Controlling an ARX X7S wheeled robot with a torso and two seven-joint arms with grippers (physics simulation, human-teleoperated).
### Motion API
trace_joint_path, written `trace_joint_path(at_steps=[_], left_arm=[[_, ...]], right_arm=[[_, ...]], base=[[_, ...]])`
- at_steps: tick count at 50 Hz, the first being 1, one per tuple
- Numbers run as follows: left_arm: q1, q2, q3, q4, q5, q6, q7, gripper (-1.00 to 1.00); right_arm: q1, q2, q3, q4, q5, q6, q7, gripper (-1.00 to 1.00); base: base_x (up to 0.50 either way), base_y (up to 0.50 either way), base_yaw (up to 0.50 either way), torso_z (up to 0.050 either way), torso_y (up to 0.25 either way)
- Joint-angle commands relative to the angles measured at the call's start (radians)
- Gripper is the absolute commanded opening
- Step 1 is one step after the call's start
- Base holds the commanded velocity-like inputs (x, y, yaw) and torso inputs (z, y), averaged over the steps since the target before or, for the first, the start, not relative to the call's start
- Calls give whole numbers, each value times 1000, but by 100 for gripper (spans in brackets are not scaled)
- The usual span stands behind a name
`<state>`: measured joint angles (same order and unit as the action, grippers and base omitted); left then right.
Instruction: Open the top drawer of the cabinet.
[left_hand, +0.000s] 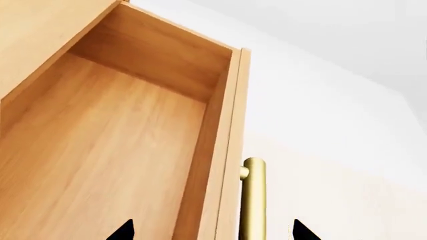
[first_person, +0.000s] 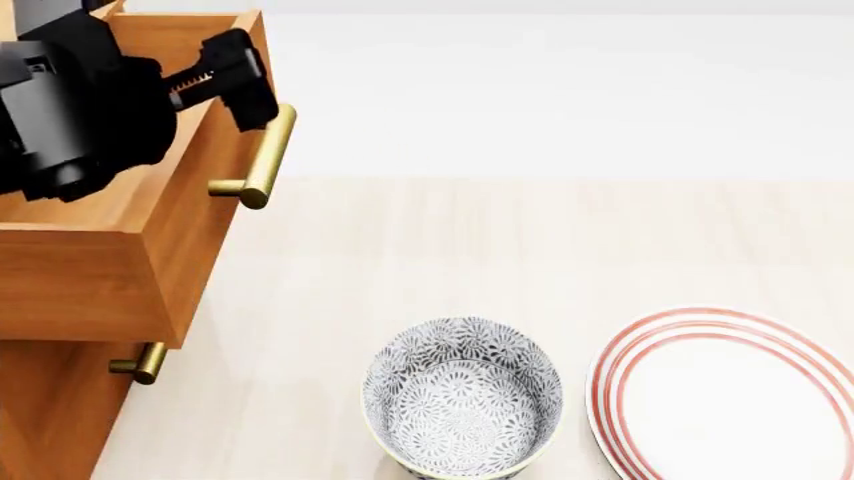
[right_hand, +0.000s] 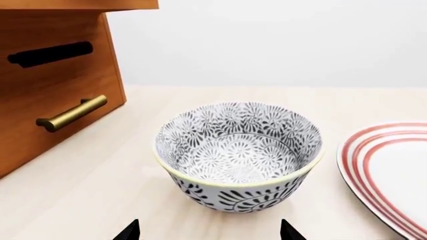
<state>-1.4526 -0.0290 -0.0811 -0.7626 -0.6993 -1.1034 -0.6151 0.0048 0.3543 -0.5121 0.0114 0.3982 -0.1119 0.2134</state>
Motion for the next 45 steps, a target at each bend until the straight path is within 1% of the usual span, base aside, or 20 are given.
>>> trace_joint_path(at_steps=[1,10,21,27,45], left_arm=[[-26,15,-75,-55,-70,-13,-55,100],[-47,11,-119,-101,-126,10,-106,100],[-50,13,-118,-124,-180,20,-125,100],[-38,20,-101,-119,-223,11,-138,100],[-30,20,1,-137,-335,20,-130,100]], right_arm=[[1,-20,19,10,-11,-9,-26,100],[2,-17,20,1,-3,0,-21,100],[5,-14,22,-7,7,7,-17,100],[6,-13,22,-8,10,8,-15,100],[5,-11,14,2,6,-6,-23,100]], base=[[0,0,0,0,0],[0,0,0,0,0],[0,0,0,0,0],[0,0,0,0,0],[0,0,0,0,0]])
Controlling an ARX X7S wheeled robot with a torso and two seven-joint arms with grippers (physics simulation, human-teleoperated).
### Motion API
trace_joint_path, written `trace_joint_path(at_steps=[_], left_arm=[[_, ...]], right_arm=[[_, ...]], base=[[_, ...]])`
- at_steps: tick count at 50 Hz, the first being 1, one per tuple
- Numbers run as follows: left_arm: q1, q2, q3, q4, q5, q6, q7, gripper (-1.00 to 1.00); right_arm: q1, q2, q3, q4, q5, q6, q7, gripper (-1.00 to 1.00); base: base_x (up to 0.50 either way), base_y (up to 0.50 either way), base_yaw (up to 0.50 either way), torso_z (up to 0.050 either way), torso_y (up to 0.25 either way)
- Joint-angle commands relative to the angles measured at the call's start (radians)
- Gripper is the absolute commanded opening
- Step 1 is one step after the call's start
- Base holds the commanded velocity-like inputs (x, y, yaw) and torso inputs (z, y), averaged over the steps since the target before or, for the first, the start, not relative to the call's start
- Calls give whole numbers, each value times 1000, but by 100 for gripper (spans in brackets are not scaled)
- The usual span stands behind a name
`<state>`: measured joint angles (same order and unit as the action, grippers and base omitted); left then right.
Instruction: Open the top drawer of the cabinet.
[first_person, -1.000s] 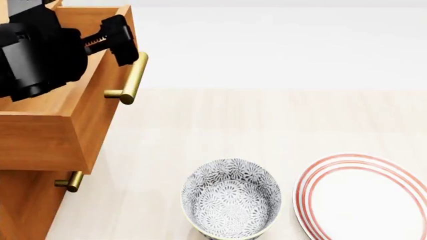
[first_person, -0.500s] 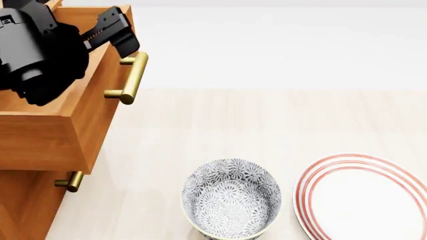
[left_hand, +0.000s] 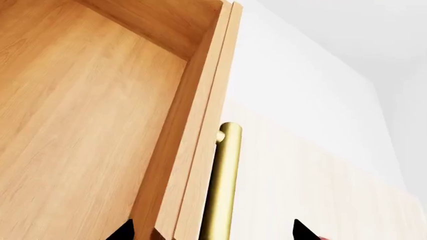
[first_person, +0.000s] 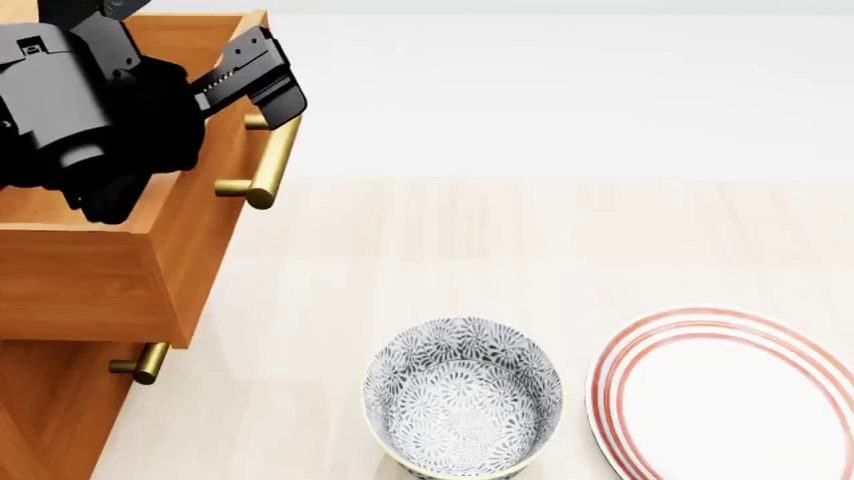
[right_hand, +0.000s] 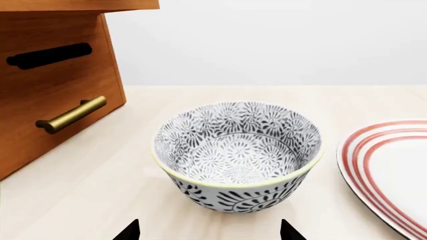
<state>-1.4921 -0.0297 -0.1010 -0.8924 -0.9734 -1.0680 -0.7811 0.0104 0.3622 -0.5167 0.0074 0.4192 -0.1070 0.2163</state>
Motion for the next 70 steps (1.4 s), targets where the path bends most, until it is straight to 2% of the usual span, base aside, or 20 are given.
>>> trace_joint_path(at_steps=[1,7,44,70], left_arm=[[11,22,26,-4,-69,-16,36,100],[4,24,86,-13,-109,-4,60,100],[6,24,398,33,-476,109,4,100],[-17,24,587,46,-651,188,11,100]], right_arm=[[-1,-19,17,8,-17,-13,-27,100],[-2,-16,14,5,-17,-12,-27,100],[-4,-5,0,8,-25,-25,-32,100],[7,3,5,6,-6,-15,-30,100]], base=[[0,0,0,0,0],[0,0,0,0,0],[0,0,0,0,0],[0,0,0,0,0]])
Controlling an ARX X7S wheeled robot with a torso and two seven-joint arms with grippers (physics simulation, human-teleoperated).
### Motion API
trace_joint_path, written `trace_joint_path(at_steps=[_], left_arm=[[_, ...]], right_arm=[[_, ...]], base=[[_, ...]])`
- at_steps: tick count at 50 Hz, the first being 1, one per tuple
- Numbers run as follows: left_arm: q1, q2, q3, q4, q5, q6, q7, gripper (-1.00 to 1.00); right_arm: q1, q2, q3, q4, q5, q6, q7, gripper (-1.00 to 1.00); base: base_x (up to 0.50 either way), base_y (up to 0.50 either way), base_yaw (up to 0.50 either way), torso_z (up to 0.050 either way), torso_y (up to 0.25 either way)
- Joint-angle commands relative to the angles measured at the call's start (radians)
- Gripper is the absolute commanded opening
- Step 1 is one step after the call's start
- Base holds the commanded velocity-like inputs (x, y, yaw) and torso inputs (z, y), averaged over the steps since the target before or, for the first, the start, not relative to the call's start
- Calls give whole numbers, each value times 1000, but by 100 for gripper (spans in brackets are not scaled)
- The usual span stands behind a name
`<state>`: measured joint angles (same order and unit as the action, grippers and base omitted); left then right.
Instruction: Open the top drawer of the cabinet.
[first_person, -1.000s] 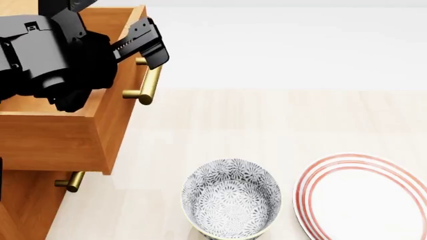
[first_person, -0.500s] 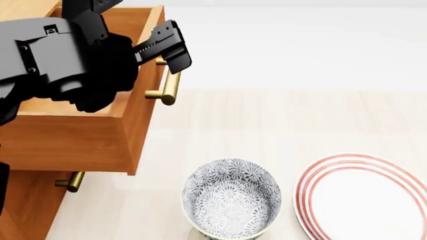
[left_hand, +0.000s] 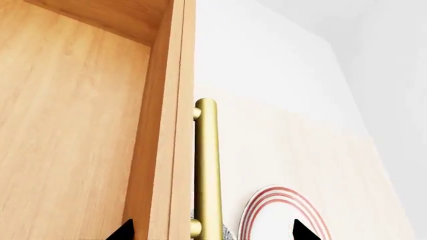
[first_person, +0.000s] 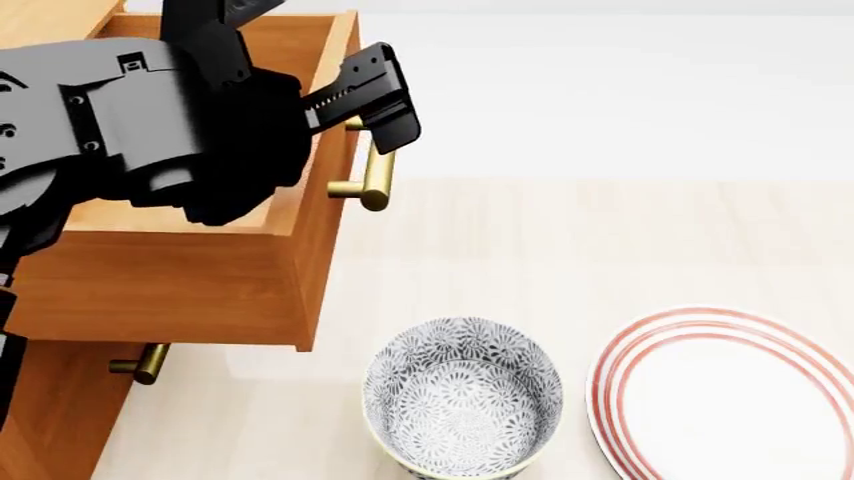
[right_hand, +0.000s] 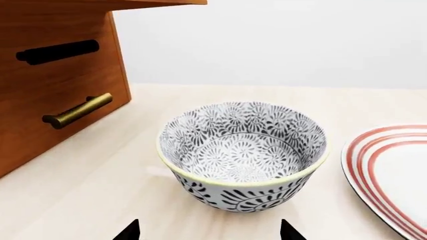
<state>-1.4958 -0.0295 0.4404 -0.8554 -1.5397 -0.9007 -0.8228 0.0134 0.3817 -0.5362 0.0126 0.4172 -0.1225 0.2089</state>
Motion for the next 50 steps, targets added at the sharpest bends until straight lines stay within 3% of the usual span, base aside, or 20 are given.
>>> trace_joint_path(at_steps=[1,29,41,50], left_arm=[[-15,25,56,7,-91,25,57,100],[-40,12,317,158,-341,145,40,100],[20,-129,330,622,-245,190,-70,100],[43,-207,343,854,-166,199,-126,100]], right_arm=[[6,-18,24,5,-4,-1,-25,100],[5,-10,13,11,4,-3,-38,100],[7,-16,5,24,1,-2,-39,100],[5,-16,1,24,3,0,-38,100]], base=[[0,0,0,0,0],[0,0,0,0,0],[0,0,0,0,3],[0,0,0,0,2]])
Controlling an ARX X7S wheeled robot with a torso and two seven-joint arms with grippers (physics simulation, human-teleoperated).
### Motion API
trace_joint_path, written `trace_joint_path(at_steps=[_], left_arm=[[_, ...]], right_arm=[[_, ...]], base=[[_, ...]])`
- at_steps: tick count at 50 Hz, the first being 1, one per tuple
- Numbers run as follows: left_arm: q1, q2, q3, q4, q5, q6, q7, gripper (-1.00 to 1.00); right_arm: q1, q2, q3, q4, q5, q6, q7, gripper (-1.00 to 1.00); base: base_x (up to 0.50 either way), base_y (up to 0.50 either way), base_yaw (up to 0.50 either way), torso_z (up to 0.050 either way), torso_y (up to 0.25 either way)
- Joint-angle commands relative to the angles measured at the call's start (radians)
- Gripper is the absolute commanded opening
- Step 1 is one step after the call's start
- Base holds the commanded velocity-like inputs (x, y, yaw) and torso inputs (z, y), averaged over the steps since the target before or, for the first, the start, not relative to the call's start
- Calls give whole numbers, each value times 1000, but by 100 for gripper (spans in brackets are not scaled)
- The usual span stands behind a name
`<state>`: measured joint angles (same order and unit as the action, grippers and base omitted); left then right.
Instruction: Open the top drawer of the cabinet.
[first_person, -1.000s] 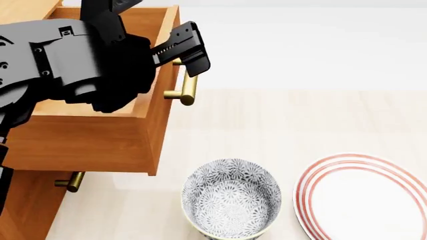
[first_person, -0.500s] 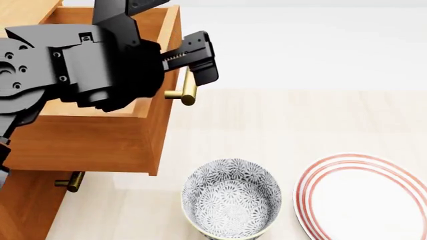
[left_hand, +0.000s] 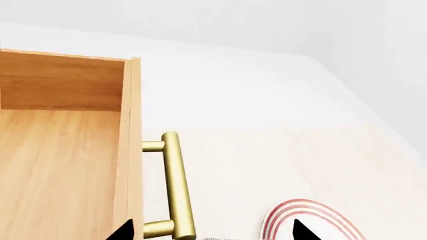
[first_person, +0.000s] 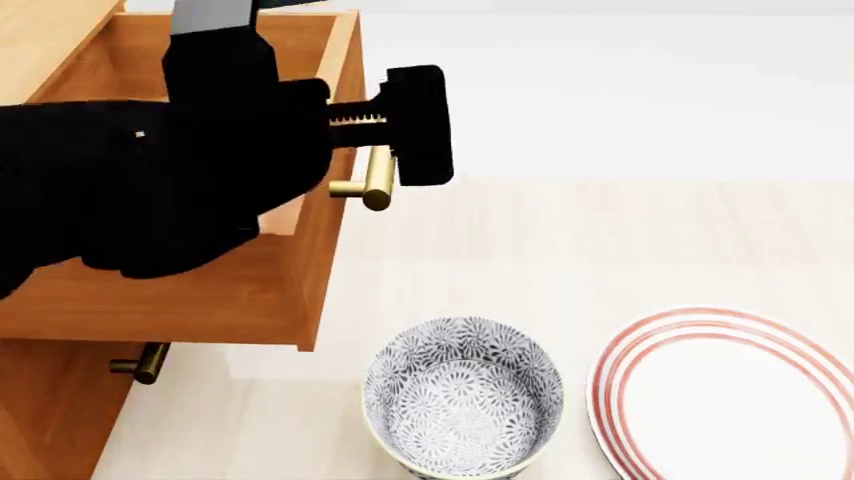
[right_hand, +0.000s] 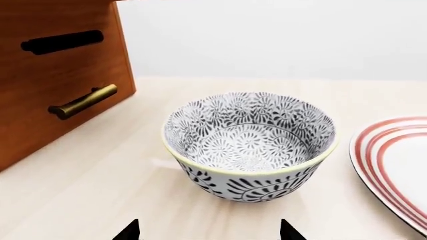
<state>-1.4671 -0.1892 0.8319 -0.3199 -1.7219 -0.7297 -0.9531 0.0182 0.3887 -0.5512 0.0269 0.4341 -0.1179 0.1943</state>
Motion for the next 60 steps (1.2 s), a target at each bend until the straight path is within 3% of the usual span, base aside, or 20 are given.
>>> trace_joint_path(at_steps=[1,10,19,32,48,51,60], left_arm=[[12,-55,-47,352,27,27,3,100],[69,-129,-27,568,117,37,-63,100],[166,-201,32,734,273,52,-54,100],[385,-308,202,1007,746,143,-114,100],[498,-395,408,1119,1250,223,-170,100],[555,-419,458,1085,1329,293,-168,100],[662,-488,502,977,1410,434,-181,100]], right_arm=[[-1,-22,16,7,-13,-2,-22,100],[4,-24,18,14,-10,-2,-19,100],[9,-25,20,16,-3,3,-15,100],[8,-24,17,16,0,5,-14,100],[8,-18,13,0,7,21,-7,100],[8,-19,12,5,6,17,-8,100],[8,-19,8,7,3,16,-6,100]], base=[[0,0,0,0,0],[0,0,0,0,0],[0,0,0,0,0],[0,0,0,0,0],[0,0,0,0,0],[0,0,0,0,0],[0,0,0,0,0]])
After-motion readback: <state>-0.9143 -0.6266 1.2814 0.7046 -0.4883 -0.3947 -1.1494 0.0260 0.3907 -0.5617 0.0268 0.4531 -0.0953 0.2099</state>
